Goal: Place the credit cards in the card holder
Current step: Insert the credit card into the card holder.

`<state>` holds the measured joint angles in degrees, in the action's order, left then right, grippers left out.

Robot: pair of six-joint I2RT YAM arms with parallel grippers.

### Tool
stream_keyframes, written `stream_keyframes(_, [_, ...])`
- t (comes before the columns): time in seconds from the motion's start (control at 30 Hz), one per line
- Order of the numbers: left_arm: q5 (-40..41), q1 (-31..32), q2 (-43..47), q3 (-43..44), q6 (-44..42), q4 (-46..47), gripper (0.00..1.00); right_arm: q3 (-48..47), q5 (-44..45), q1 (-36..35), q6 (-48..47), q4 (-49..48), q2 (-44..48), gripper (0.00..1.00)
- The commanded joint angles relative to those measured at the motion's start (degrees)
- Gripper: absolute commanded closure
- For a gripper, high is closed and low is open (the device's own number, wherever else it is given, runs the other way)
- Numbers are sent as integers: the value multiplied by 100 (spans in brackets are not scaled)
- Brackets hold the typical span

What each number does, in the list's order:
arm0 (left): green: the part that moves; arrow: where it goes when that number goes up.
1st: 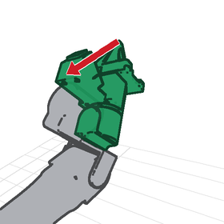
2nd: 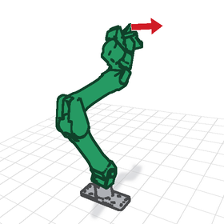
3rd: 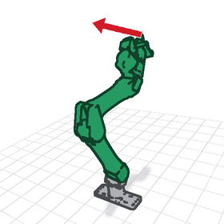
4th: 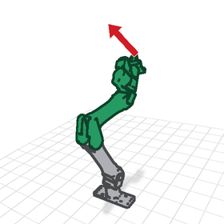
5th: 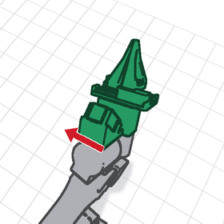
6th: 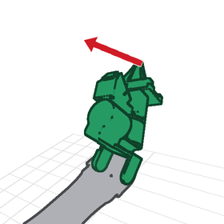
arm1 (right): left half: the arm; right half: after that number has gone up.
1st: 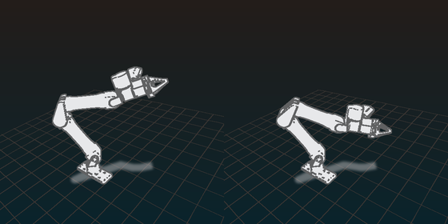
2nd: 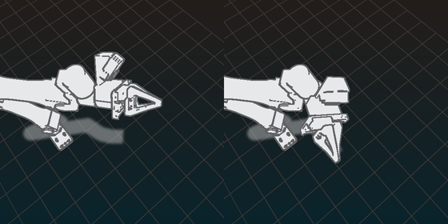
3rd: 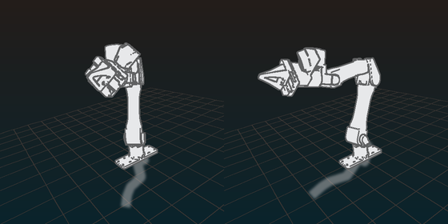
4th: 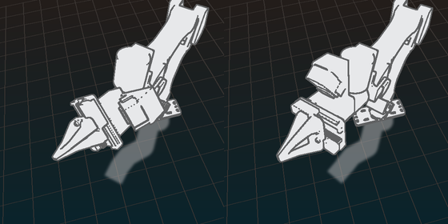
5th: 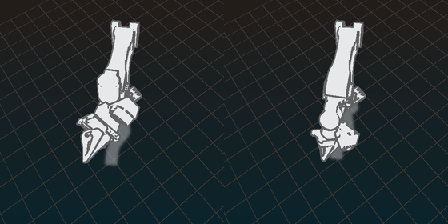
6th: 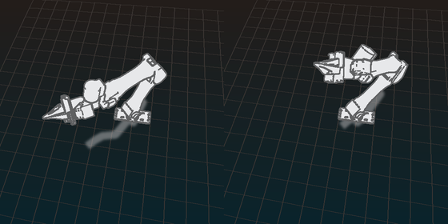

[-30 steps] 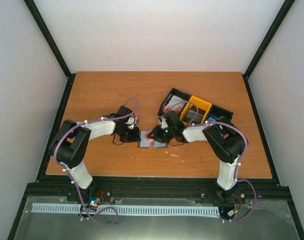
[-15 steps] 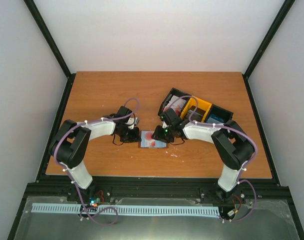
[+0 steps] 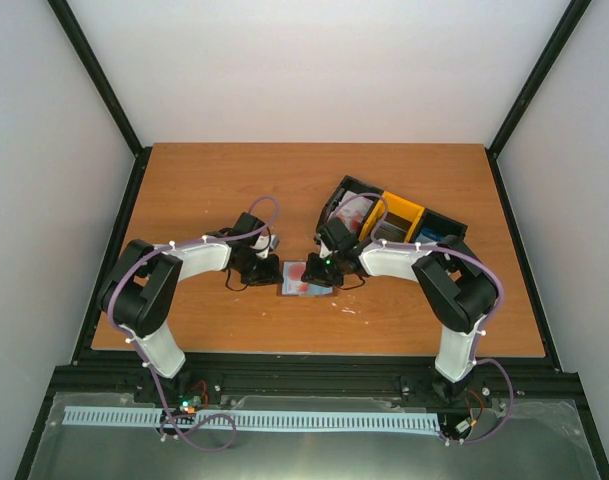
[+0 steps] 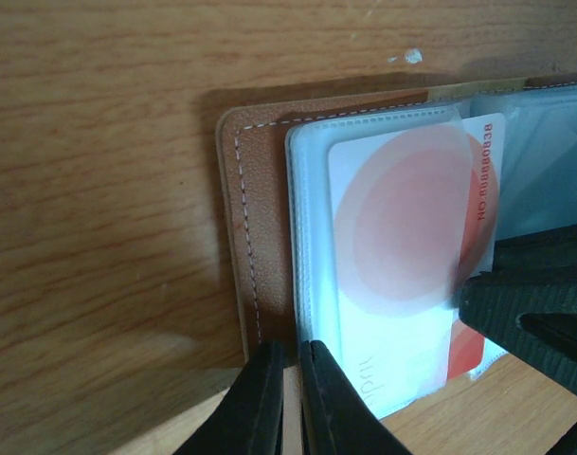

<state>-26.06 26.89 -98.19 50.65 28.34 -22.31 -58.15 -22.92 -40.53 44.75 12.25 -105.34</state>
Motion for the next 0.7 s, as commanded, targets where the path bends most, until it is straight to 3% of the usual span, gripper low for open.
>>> stream_keyframes(0.0, [62, 26, -56, -143, -76, -60, 92, -123, -258, -69, -60, -133, -224, 87])
stream_keyframes(0.33, [44, 26, -51, -126, -55, -59, 92, -281, -458, -130, -180, -139, -304, 87])
stream_keyframes(0.53, [201, 26, 10, -134, -53, -139, 92, -351, 130, -126, -420, 386, 246, 67])
stream_keyframes(0.67, [-42, 26, 263, -118, -96, -117, 80, -350, 836, -130, -547, 913, 847, 60])
